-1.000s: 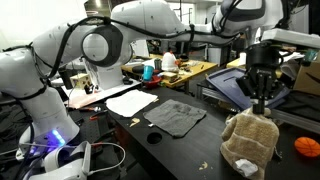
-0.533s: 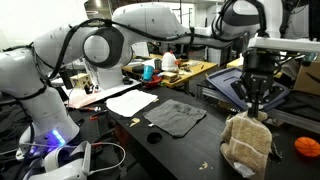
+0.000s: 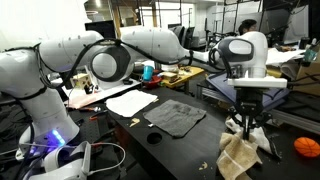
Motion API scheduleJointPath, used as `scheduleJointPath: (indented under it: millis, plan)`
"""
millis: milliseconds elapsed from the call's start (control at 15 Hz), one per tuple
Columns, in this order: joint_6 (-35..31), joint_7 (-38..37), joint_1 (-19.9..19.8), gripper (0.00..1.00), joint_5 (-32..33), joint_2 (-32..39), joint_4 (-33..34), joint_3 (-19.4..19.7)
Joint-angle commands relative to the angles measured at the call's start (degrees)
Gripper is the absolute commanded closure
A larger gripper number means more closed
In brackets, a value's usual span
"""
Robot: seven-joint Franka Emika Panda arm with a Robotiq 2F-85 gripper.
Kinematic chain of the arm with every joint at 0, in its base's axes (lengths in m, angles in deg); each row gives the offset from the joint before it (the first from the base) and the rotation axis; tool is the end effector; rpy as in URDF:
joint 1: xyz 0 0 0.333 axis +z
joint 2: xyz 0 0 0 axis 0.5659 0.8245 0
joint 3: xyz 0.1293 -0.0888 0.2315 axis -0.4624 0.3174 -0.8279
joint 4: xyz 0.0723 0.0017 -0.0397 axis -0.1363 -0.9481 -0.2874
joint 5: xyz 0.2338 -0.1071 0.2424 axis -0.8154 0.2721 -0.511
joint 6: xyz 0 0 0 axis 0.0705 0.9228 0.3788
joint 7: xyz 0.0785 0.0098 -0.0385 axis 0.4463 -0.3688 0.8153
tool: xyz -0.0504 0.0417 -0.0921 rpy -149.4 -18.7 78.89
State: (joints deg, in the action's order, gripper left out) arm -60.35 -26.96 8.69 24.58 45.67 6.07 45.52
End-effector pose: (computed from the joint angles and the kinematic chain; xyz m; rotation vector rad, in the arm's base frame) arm 0.5880 -0.3967 0.2084 2.6887 0.6529 -0.7702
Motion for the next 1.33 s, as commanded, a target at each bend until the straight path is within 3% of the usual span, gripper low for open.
scheduleJointPath:
  millis: [0, 400, 600, 667, 733, 933, 1267]
  plan:
    - [-4.53, -9.54, -1.60, 0.99, 0.06, 2.65, 1.86, 1.32]
    - [-13.75, -26.58, -1.66, 0.99, 1.33, 5.59, 1.89, 3.55]
    - [-17.94, -36.74, -0.33, 0.99, 3.73, 4.61, -1.27, 4.69]
    - [-18.68, -39.85, -0.01, 0.71, 4.26, 4.75, -1.15, 5.27]
    - [-19.34, -43.24, 0.42, 0.71, 4.66, 4.84, -0.97, 5.64]
    - [-19.91, -47.95, 2.53, 0.48, 5.46, 4.93, -0.92, 6.05]
    - [-17.21, -34.31, 4.88, 0.11, -0.27, 4.94, 1.64, -1.25]
